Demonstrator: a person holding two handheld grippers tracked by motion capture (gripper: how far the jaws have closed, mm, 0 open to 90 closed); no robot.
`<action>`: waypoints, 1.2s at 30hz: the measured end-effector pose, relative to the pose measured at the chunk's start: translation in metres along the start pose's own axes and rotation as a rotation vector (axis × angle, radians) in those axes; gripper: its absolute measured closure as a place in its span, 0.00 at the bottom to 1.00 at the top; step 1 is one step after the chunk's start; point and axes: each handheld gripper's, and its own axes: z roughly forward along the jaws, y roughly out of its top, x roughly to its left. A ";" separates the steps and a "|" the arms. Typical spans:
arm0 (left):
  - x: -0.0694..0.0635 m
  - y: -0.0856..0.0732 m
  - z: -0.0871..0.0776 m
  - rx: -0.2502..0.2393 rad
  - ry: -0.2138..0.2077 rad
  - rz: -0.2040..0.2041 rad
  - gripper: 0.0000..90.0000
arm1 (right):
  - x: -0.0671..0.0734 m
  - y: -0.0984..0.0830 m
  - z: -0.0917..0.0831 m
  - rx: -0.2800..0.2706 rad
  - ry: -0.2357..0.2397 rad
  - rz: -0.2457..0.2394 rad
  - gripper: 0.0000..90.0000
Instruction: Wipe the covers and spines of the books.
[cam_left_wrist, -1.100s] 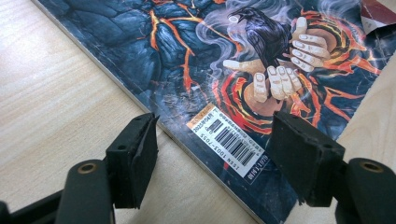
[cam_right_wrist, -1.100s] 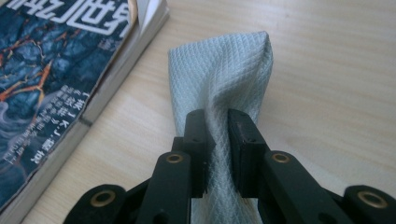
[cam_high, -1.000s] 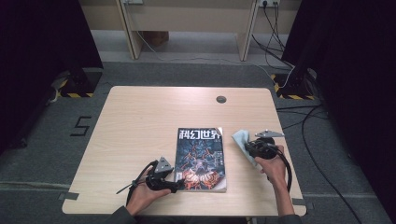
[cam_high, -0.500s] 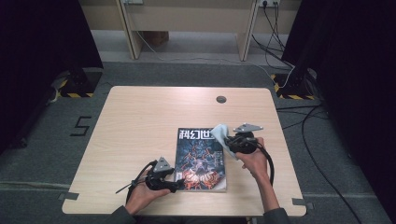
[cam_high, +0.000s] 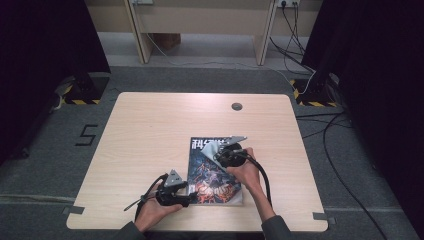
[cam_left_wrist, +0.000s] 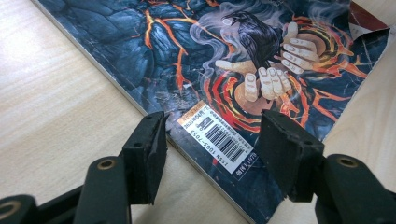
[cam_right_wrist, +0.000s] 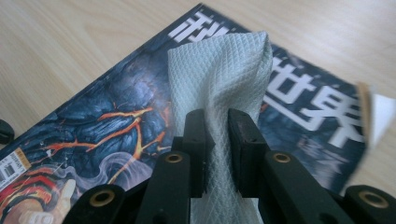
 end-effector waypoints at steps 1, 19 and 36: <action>-0.001 0.000 -0.001 0.004 0.000 0.004 0.46 | 0.003 0.000 0.004 0.011 -0.003 -0.004 0.87; -0.007 -0.002 -0.003 0.003 0.007 0.013 0.47 | -0.050 -0.008 0.012 0.009 -0.213 0.050 0.83; -0.012 -0.004 -0.004 0.003 0.001 0.025 0.46 | -0.015 0.005 0.024 0.024 -0.149 -0.053 0.82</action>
